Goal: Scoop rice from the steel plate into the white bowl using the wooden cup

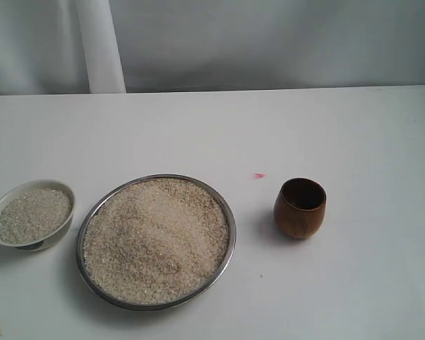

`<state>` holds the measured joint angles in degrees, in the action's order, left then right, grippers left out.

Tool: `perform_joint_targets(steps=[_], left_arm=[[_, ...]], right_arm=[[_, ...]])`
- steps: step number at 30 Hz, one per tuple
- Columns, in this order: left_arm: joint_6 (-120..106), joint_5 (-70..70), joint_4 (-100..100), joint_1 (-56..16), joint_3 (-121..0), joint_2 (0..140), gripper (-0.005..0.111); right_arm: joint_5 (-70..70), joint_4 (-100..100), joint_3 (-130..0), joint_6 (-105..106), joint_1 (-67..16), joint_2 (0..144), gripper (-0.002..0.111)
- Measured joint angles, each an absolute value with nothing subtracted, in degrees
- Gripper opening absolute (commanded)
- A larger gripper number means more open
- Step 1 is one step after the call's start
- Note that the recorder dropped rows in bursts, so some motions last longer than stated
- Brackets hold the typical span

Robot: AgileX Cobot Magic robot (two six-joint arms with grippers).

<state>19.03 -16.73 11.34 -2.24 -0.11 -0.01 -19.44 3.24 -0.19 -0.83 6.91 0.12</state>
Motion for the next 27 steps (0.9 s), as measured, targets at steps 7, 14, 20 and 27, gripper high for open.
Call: perform_joint_targets(steps=[7,14,20,27], left_arm=[[19.03,-16.73,11.34,-2.24,-0.11,-0.01,0.0],[19.03,-16.73,11.34,-2.24,-0.11,-0.01,0.0],[19.03,-16.73,11.34,-2.24,-0.11,-0.01,0.0],[19.03,-16.73,11.34,-2.24,-0.11,-0.01,0.0]], right_arm=[[-19.44,3.24,-0.19,-0.83,6.91,0.12,0.0],[-16.72,3.84,-0.19,-0.83,6.91,0.12,0.0],[-5.59,4.05,-0.19,-0.83,6.91,0.12,0.0],[5.24,4.05,-0.19,-0.83,6.91,0.12,0.0]])
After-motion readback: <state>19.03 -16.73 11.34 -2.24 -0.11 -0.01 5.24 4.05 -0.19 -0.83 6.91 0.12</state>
